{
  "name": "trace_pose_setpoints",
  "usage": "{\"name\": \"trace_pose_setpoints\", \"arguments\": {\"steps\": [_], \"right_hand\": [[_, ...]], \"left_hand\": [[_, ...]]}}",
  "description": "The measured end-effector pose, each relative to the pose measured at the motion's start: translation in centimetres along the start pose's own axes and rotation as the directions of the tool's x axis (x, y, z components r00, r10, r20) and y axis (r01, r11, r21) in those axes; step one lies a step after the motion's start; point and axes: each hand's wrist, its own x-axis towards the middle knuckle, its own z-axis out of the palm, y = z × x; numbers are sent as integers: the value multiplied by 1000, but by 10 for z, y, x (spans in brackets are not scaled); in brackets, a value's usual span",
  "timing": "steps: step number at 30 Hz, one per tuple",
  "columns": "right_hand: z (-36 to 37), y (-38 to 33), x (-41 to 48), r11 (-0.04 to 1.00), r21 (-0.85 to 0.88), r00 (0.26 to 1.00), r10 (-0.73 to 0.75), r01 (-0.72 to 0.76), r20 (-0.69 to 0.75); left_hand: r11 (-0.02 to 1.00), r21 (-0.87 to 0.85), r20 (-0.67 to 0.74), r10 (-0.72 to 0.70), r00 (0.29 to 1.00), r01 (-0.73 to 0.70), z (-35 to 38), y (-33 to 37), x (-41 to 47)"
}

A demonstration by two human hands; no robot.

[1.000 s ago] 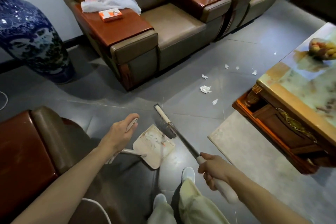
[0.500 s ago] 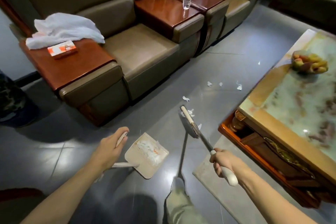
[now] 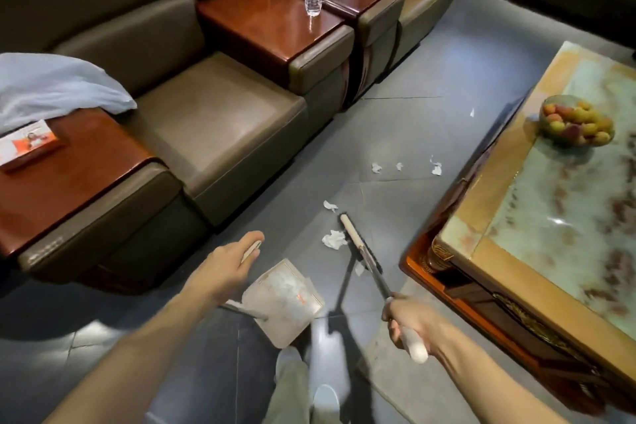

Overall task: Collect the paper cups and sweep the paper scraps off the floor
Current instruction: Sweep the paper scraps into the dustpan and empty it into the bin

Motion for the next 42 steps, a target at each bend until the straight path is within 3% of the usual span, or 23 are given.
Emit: {"name": "trace_pose_setpoints", "arguments": {"steps": [2, 6, 8, 12, 16, 19, 32, 35, 42], "right_hand": [[21, -3, -7, 996, -81, 999, -27, 29, 18], [51, -7, -26, 998, -60, 995, 42, -36, 90], [54, -18, -37, 996, -89, 991, 7, 5, 133], [47, -43, -57, 919, -385, 991, -35, 82, 126], [17, -77, -70, 972, -210, 953, 155, -101, 259], [-12, -99, -77, 974, -184, 932, 188, -135, 310], [-120, -242, 5, 989, -148, 981, 12, 18, 194], [-131, -271, 38, 954, -276, 985, -74, 115, 157], [-114, -292, 100, 881, -452, 984, -78, 142, 158]], "left_hand": [[1000, -14, 1, -4, 1000, 4, -5, 3, 19], [999, -48, -42, 23, 999, -25, -16, 1, 38], [997, -58, -57, 37, 998, -41, -20, 0, 45], [994, -80, -65, 66, 996, -71, -22, 15, 60], [997, -50, -31, 56, 998, -58, -31, 23, 81], [997, -72, -42, 25, 999, -28, -38, 28, 100], [994, -98, -70, -58, 996, 51, -54, 86, 200], [993, -88, -58, -80, 995, 74, -55, 103, 229], [997, -31, -88, -73, 993, 71, -59, 109, 265]]}}
